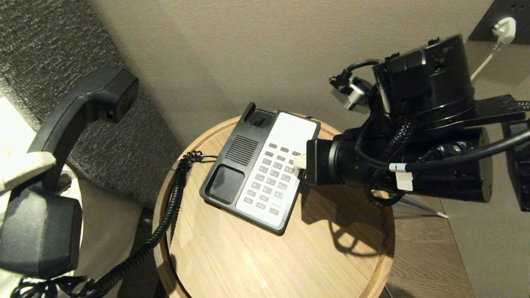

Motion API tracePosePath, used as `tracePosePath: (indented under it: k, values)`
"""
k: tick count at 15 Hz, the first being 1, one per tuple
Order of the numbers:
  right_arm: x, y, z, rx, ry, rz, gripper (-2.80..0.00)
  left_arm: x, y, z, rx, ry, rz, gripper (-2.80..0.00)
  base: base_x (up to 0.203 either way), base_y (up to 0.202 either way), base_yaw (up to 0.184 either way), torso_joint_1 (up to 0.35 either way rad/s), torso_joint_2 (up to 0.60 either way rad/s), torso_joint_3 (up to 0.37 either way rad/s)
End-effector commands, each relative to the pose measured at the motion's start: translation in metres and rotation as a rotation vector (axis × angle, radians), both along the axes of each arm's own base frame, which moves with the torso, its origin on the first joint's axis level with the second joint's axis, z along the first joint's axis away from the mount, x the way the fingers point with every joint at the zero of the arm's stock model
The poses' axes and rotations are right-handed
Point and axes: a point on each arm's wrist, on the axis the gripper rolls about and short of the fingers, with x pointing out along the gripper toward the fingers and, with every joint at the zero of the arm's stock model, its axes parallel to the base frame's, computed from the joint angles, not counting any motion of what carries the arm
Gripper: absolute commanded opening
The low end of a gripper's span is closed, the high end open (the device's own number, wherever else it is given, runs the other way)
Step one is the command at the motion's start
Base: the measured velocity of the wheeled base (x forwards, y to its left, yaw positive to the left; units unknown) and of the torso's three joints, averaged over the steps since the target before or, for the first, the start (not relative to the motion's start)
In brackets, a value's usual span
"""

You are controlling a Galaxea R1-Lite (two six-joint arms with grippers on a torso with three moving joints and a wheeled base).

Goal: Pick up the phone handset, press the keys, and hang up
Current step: Dial the number

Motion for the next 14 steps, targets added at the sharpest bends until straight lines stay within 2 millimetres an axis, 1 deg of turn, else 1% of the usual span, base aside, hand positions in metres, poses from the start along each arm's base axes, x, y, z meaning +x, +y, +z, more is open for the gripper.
tracePosePath:
  k: [1, 14]
  values:
    - [-0.0009, 0.004, -0.0042, -0.01, 0.01, 0.009, -2.8, 0.0005, -0.0003, -0.001, -0.004, 0.008, -0.002, -2.8, 0.0, 0.0, 0.0, 0.0, 0.0, 0.0]
    - [0.0017, 0.0067, -0.0113, -0.032, 0.013, -0.006, -2.8, -0.0009, 0.0001, -0.0032, -0.001, 0.008, -0.014, -2.8, 0.0, 0.0, 0.0, 0.0, 0.0, 0.0]
